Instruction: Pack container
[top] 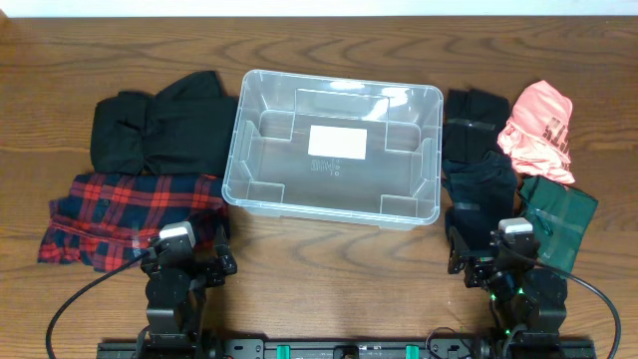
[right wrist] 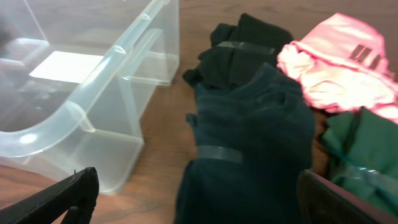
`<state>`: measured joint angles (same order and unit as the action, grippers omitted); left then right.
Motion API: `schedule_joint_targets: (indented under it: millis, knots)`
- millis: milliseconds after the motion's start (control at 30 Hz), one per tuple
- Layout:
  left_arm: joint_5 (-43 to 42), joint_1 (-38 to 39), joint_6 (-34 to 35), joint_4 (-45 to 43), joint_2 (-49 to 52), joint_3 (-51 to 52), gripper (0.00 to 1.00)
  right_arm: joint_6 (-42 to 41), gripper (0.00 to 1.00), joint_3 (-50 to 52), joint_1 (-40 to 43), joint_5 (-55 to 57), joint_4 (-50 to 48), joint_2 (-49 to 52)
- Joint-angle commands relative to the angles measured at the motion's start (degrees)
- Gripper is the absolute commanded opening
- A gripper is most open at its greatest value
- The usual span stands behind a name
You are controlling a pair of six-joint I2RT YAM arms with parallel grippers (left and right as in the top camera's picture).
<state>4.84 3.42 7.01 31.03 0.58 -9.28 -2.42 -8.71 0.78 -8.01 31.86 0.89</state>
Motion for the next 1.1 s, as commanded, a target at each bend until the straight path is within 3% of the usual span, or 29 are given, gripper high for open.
schedule_joint_targets:
  millis: [0,67,167,367,567,733,800,867,1067]
  knots:
    - [0.1,-0.3,-0.8,-0.1,-0.4,0.9,0.98,-8.6,0.99,0.2,0.3,-3.9,0.1,-0.5]
    - [0.1,-0.3,-0.8,-0.1,-0.4,0.9,0.98,-13.5,0.99,0.2,0.3,-5.8,-2.2,-0.5]
    - [0.1,-0.3,-0.8,-0.1,-0.4,0.9,0.98,-14.1,0.99,-1.2,0.3,-9.6,-5.9,-0.5]
    - [0.1,-0.3,-0.8,-0.1,-0.4,0.9,0.98,-15.6,0.99,-12.7,0.3,-6.8,-0.2,4.5]
    - [0.1,-0.3,-0.8,-0.1,-0.4,0.9,0.98,-16.0,0.99,-32.6,0.3,1.3,16.2,23.2]
    - [0.1,-0.3,-0.8,-0.1,-0.4,0.9,0.98,-9.9,0.99,-47.0,0.3,-6.4,21.6,38.4]
    - [0.1,-0.3,-0.8,-0.1,-0.4,0.9,0.98,-11.5,0.99,-51.2,0.8,-4.4,24.0,43.0]
    - [0.1,-0.3,-0.8,-0.1,-0.4,0.9,0.98,-15.5,0.99,-54.4,2.6,-1.0,26.7,47.2]
    - [0.1,-0.3,-0.8,-0.1,-0.4,0.9,0.98,-16.2,0.99,-56.1,15.3,-1.6,30.1,55.9]
